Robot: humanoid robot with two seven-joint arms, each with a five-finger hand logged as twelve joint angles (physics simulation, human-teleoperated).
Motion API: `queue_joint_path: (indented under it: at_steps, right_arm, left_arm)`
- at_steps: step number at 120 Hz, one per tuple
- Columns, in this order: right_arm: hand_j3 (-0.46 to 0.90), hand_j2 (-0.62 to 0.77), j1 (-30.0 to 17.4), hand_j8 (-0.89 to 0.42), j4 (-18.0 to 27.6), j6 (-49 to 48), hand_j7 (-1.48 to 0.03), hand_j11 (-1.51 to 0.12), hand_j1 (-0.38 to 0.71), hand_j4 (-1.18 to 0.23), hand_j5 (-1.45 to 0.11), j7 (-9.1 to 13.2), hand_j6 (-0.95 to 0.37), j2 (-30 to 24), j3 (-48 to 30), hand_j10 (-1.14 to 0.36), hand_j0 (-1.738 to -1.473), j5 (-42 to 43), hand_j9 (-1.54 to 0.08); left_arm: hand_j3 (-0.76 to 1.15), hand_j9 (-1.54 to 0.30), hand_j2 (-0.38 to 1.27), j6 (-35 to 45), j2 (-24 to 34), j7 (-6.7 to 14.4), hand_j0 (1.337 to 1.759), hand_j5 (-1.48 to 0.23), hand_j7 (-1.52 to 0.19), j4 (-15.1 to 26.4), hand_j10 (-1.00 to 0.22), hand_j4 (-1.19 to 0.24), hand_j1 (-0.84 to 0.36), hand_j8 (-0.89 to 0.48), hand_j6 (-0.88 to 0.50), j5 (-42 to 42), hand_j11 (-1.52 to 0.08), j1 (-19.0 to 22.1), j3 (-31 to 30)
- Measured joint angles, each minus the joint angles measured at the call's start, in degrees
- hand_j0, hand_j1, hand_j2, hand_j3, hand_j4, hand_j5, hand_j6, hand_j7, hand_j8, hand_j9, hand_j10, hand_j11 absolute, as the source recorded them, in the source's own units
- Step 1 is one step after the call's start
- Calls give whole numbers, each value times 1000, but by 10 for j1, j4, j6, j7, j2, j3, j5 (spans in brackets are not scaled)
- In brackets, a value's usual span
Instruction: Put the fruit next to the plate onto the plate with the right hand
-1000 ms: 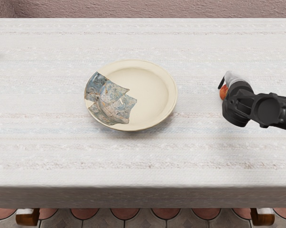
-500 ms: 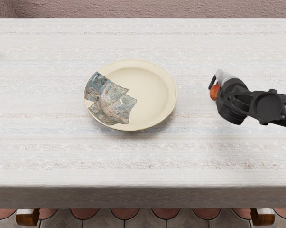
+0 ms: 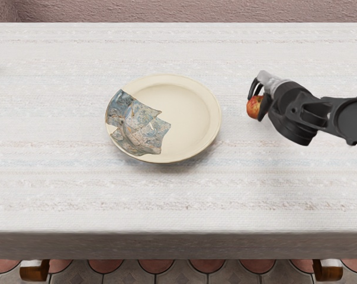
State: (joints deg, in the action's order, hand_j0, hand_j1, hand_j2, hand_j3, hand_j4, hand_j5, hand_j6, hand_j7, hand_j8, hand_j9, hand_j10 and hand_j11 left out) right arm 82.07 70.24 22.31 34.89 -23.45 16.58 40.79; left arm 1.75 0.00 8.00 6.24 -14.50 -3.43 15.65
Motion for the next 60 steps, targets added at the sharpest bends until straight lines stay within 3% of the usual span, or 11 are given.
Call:
queue_joint_path:
  at_steps: [60]
  right_arm:
    - [1, 352, 47, -360, 60, 6, -1134, -1218, 234, -818, -1240, 0, -382, 17, -7, -829, -1655, -3, -1206]
  left_arm:
    - [0, 0, 0, 0, 0, 0, 1658, 0, 0, 0, 0, 0, 349, 0, -1, 0, 0, 0, 0]
